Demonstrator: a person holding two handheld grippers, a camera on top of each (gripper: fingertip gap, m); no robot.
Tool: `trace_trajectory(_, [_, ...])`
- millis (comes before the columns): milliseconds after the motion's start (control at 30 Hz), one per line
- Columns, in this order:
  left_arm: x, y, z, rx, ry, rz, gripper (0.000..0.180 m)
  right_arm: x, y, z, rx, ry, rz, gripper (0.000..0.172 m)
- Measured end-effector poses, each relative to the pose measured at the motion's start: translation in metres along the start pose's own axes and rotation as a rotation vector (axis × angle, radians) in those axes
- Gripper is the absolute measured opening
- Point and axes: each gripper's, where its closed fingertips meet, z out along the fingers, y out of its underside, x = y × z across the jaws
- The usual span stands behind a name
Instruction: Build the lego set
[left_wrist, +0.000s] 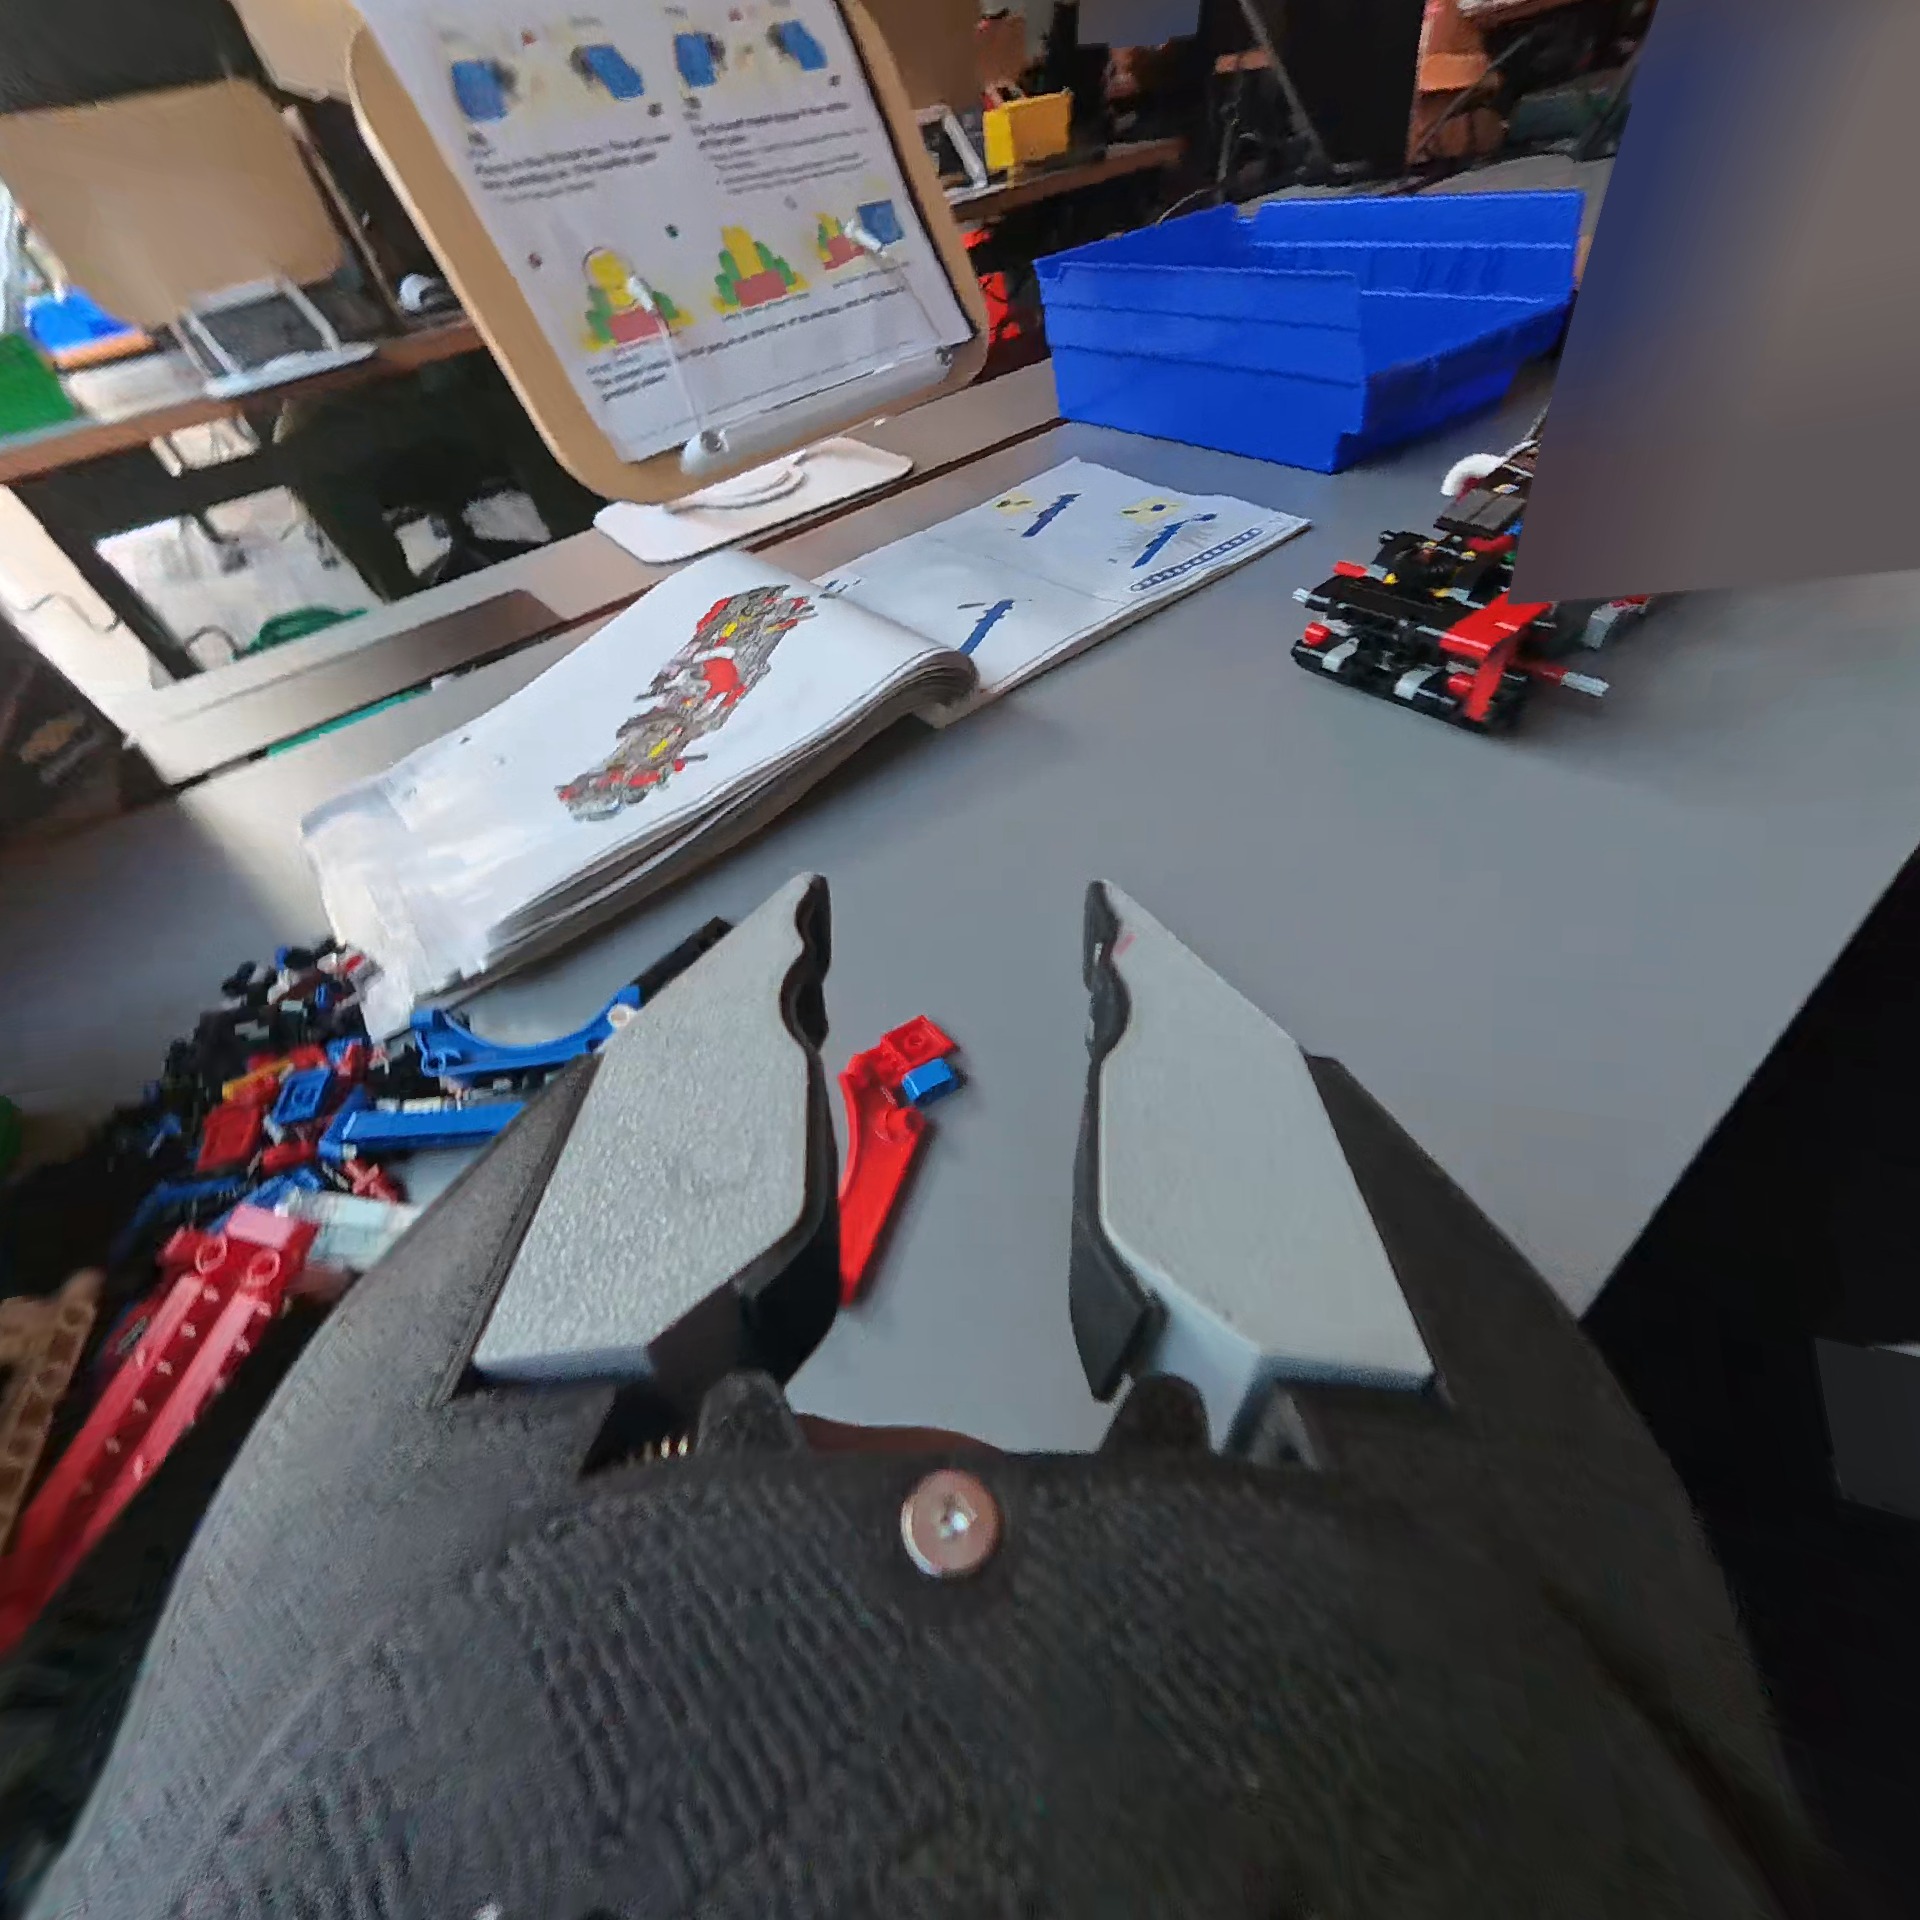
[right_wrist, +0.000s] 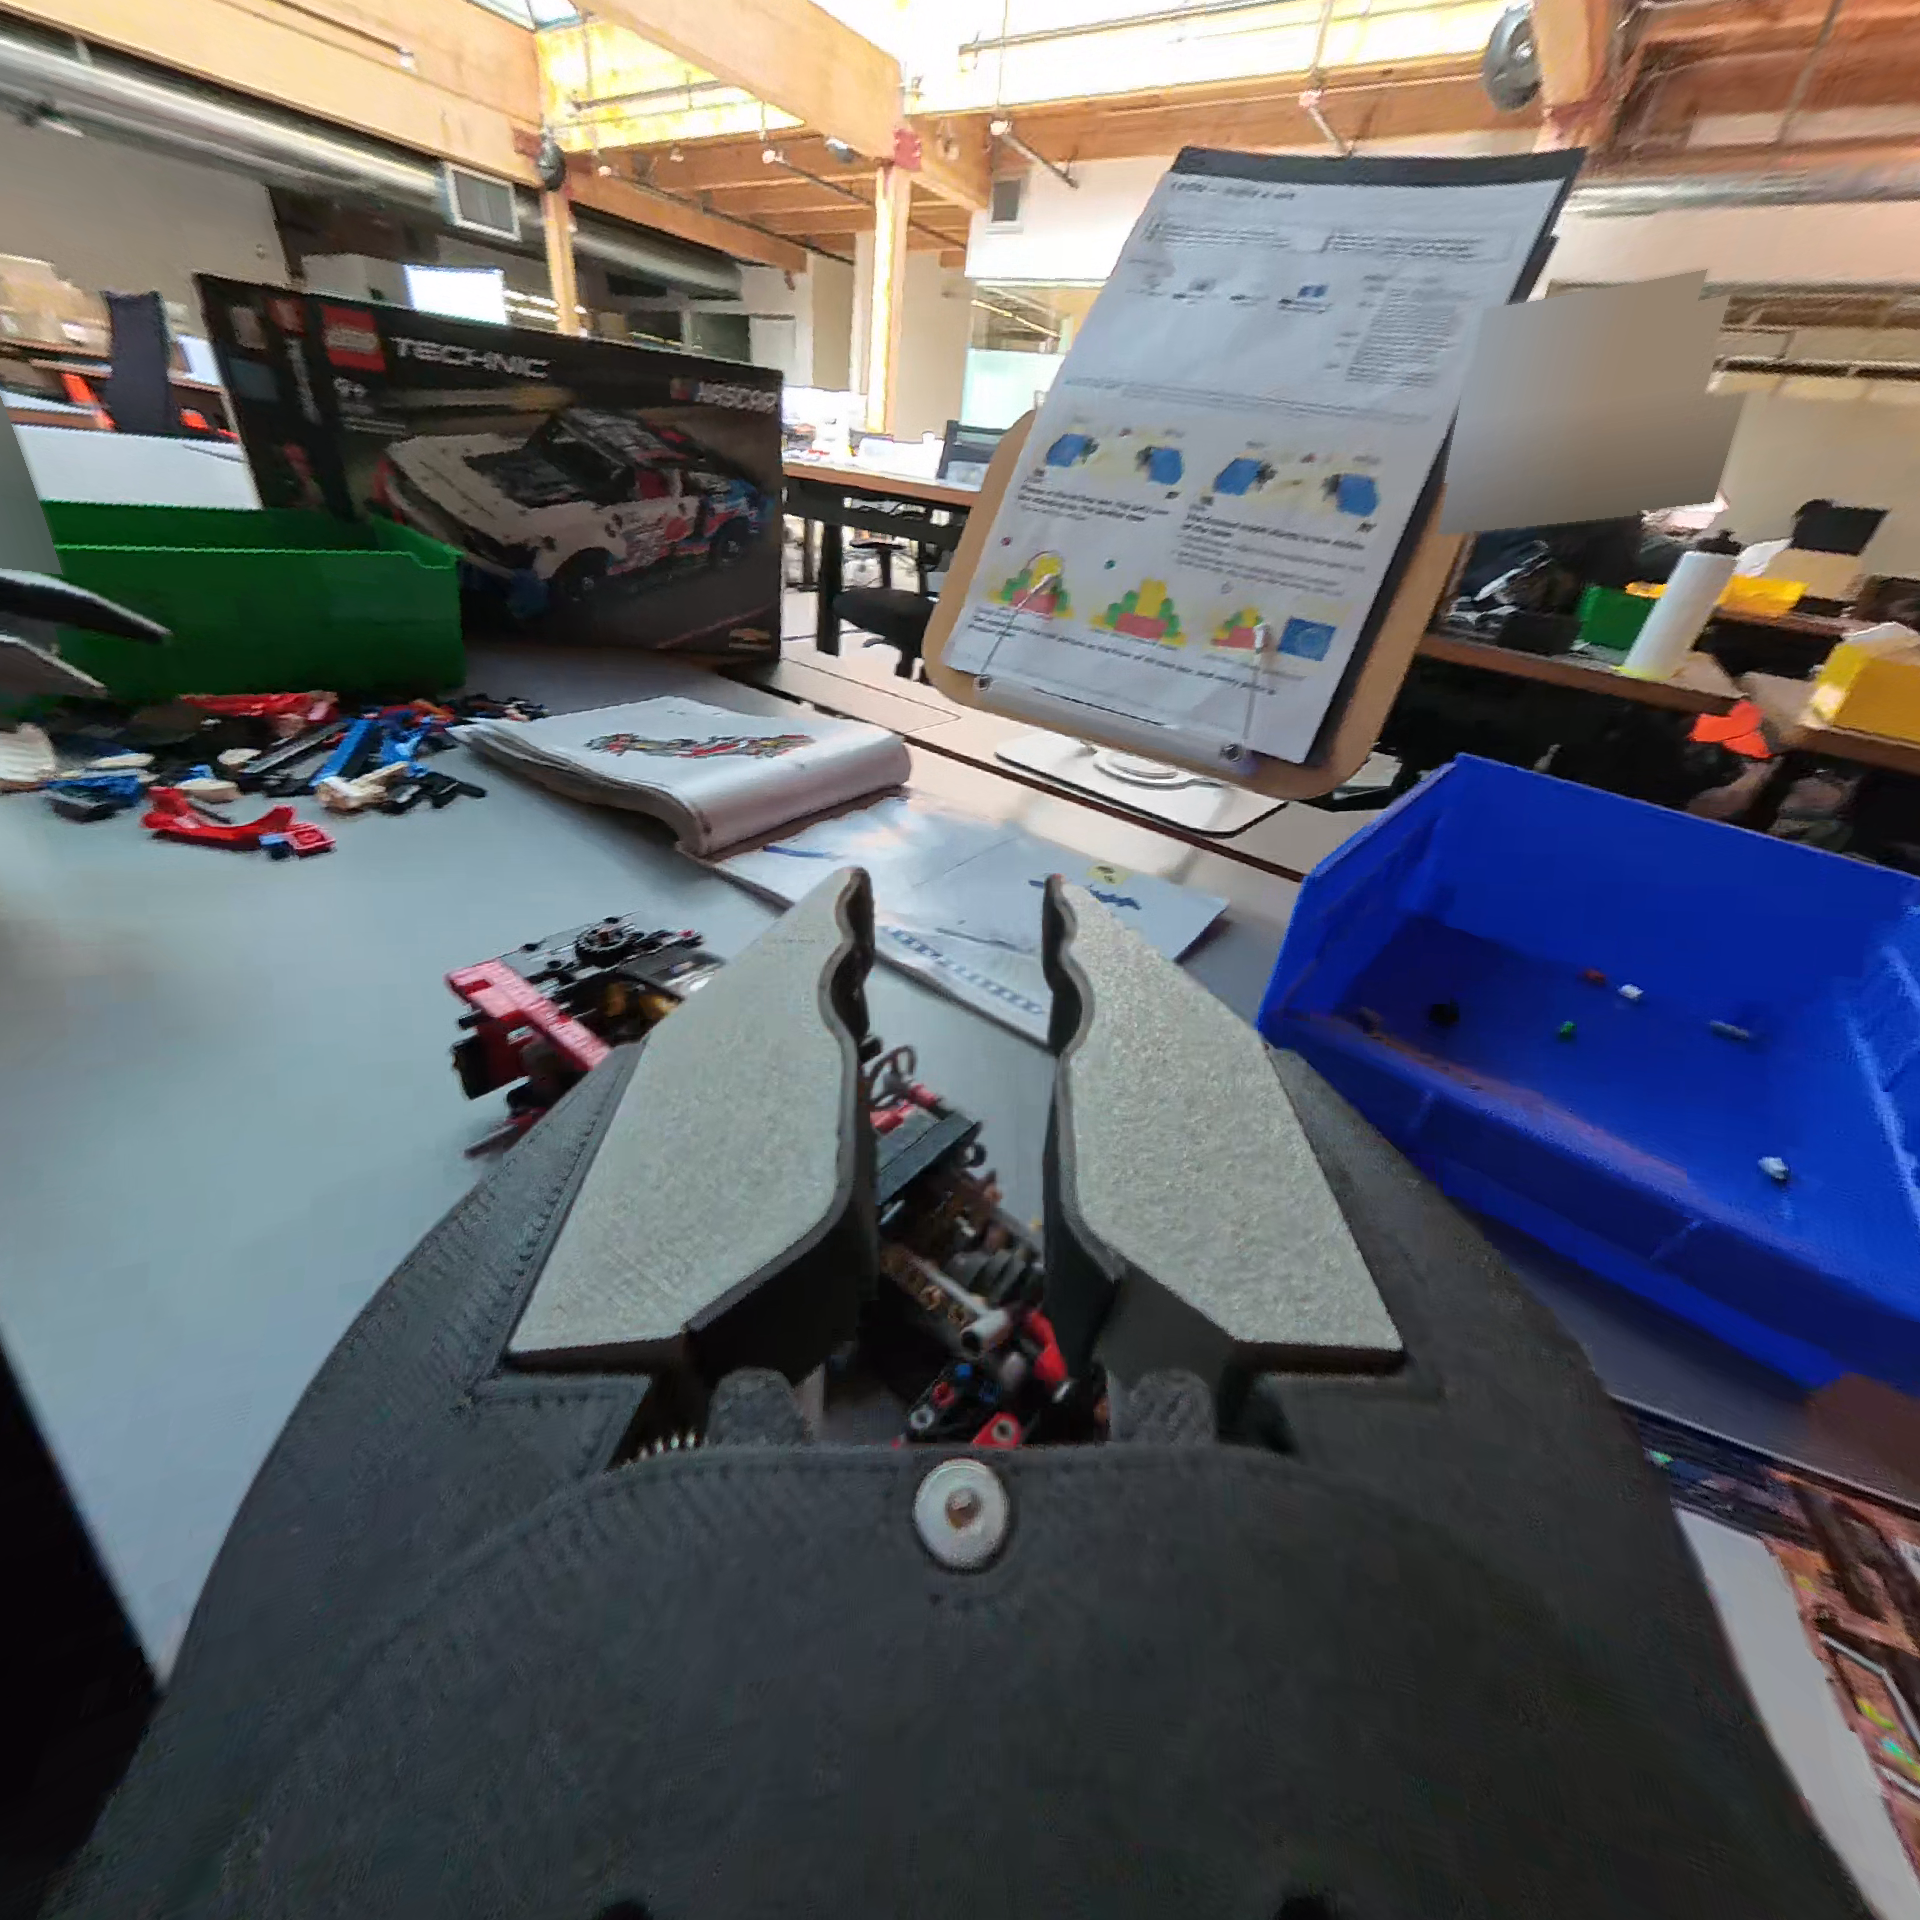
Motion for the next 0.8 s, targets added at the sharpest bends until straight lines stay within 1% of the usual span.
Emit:
trace_trajectory(100, [-0.006, -0.015, 0.013, 0.086, 0.084, 0.092, 0.047, 0.016, -0.014, 0.025, -0.016, 0.031, -0.020, 0.035])
trace_trajectory(167, [-0.015, -0.025, 0.023, 0.148, 0.124, 0.149, 0.046, 0.023, -0.029, 0.049, -0.044, 0.033, -0.081, 0.035])
trace_trajectory(300, [-0.030, -0.044, 0.035, 0.259, 0.195, 0.128, 0.046, 0.023, -0.049, 0.095, -0.112, -0.003, -0.162, 0.039])
trace_trajectory(400, [-0.039, -0.044, 0.037, 0.297, 0.196, 0.130, 0.044, 0.018, -0.055, 0.118, -0.122, -0.040, -0.142, 0.040])
trace_trajectory(500, [-0.034, -0.039, 0.030, 0.355, 0.237, 0.061, 0.037, 0.014, -0.051, 0.132, -0.138, -0.046, -0.085, 0.040])
trace_trajectory(567, [-0.029, -0.037, 0.025, 0.360, 0.253, 0.081, 0.036, 0.008, -0.046, 0.138, -0.143, -0.029, -0.065, 0.039])
trace_trajectory(667, [-0.026, -0.036, 0.020, 0.378, 0.237, 0.124, 0.034, -0.008, -0.040, 0.146, -0.156, -0.040, -0.026, 0.040])
trace_trajectory(800, [-0.012, -0.030, 0.020, 0.355, 0.319, 0.067, 0.032, -0.034, -0.035, 0.151, -0.218, -0.056, 0.028, 0.040])
